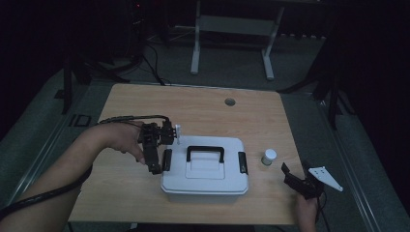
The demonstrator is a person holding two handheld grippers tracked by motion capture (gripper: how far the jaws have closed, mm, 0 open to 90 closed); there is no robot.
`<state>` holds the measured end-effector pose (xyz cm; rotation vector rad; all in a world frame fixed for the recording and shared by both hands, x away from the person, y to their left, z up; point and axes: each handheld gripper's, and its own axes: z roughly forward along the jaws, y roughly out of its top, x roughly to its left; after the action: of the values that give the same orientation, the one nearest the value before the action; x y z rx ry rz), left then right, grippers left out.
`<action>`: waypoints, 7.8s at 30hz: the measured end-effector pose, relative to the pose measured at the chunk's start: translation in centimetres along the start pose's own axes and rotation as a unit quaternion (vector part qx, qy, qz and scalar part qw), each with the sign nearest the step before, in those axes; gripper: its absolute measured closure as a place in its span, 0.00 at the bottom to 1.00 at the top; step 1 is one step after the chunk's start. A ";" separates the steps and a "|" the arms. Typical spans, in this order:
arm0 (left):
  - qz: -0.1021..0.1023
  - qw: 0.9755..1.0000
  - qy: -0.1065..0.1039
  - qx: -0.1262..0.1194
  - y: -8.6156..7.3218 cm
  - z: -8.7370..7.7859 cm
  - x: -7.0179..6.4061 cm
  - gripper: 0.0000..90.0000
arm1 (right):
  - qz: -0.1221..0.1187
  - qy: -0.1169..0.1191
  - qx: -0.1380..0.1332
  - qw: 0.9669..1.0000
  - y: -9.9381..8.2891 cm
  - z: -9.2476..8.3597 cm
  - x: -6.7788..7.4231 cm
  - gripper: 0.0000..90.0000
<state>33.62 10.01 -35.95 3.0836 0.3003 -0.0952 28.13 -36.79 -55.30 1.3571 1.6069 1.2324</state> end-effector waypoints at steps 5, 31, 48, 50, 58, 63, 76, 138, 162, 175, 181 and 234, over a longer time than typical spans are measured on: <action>0.013 1.000 -0.004 0.004 1.7 0.3 0.2 0.06 | 0.000 0.001 0.000 1.000 0.0 0.0 0.0 0.15; 0.043 0.999 0.017 0.021 7.9 1.6 1.4 0.45 | 0.010 0.010 -0.003 1.000 0.0 -0.1 -0.2 0.15; 0.057 0.997 -0.005 0.043 8.9 1.5 0.5 0.83 | 0.007 0.010 -0.001 1.000 0.0 0.0 -0.2 0.15; 0.060 0.997 -0.007 0.049 9.0 1.5 0.4 0.89 | 0.006 0.010 -0.001 1.000 0.0 0.0 -0.1 0.15; 0.048 0.998 -0.015 0.041 8.7 1.7 0.6 0.92 | 0.004 0.009 -0.001 1.000 0.0 0.0 -0.1 0.15; 0.049 0.998 -0.015 0.036 8.6 1.5 0.6 0.93 | 0.004 0.008 -0.001 1.000 0.0 0.0 -0.1 0.15; 0.061 0.998 -0.014 0.033 8.5 1.2 0.4 0.93 | 0.007 0.007 -0.001 1.000 0.0 0.0 -0.1 0.15; -0.124 0.991 0.051 -0.018 -9.6 -6.5 2.5 0.93 | 0.000 0.003 -0.003 1.000 0.0 0.0 0.0 0.15; -0.227 0.972 0.047 -0.029 -18.4 -3.7 3.5 0.93 | -0.003 0.007 -0.007 1.000 0.0 -0.1 0.1 0.15; -0.249 0.967 0.042 -0.034 -20.0 0.6 4.3 0.93 | -0.004 0.009 -0.009 1.000 0.0 -0.1 0.2 0.15; -0.245 0.968 0.032 -0.035 -19.4 3.3 4.8 0.93 | -0.006 0.010 -0.009 1.000 0.0 -0.1 0.2 0.15; -0.250 0.967 -0.021 -0.050 -17.4 11.7 6.4 0.43 | 0.004 0.020 0.016 1.000 0.2 0.0 -0.1 0.15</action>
<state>35.85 27.69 -48.61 2.8246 1.0374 -0.1550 28.24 -36.86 -55.10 1.3675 1.6560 1.2507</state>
